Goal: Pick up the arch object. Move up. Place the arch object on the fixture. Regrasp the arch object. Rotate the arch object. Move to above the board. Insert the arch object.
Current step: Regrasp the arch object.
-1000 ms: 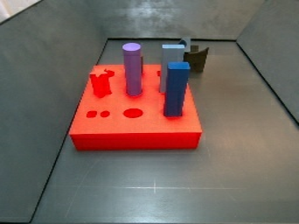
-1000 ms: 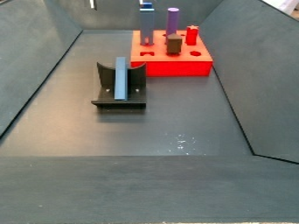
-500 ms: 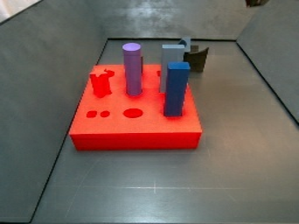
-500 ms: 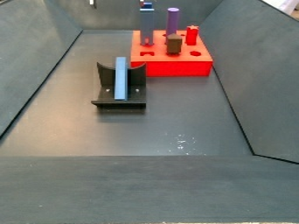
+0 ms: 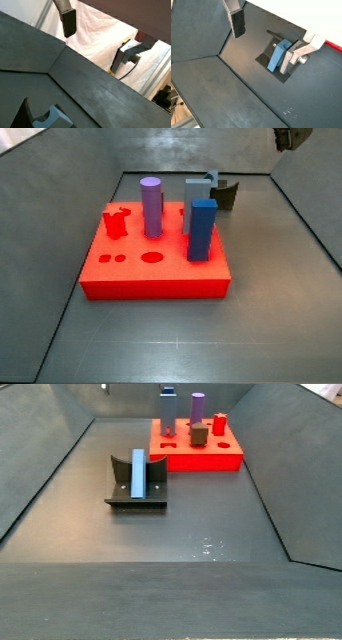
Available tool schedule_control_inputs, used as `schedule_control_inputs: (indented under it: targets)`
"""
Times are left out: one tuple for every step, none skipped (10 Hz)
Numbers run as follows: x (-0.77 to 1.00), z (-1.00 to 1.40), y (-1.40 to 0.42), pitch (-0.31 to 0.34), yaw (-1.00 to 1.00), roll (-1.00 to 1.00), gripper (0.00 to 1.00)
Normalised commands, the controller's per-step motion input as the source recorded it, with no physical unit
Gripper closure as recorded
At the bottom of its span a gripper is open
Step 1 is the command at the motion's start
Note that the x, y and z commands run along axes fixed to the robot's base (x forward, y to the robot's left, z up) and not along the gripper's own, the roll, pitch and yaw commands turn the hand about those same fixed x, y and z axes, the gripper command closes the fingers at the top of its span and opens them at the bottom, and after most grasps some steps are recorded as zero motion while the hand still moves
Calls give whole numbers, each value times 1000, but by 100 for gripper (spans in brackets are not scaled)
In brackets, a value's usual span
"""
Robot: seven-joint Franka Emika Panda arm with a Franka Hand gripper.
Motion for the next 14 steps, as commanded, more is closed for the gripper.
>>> schedule_control_inputs:
  targets:
    - [34,-1000,73,-55,328,177,0]
    - [48,-1000,66,-100,267,165,0]
    - [63,-1000,58,-153,185,138,0]
    - [69,-1000,58,-172,150,124,0]
    - [75,-1000,54,-196,75,98,0]
    - [81,-1000,50,-204,30,88,0]
    - [85,-1000,47,-185,-30,79,0]
    - [89,-1000,44,-172,-53,75,0]
    - [93,-1000,37,-133,-86,73,0]
    - [84,-821,28,-90,-101,68,0]
    - [74,-666,20,-55,-103,66,0]
    - [69,-517,13,-23,-92,63,0]
    - [70,-367,7,3,-75,62,0]
    - [69,-273,8,21,-61,61,0]
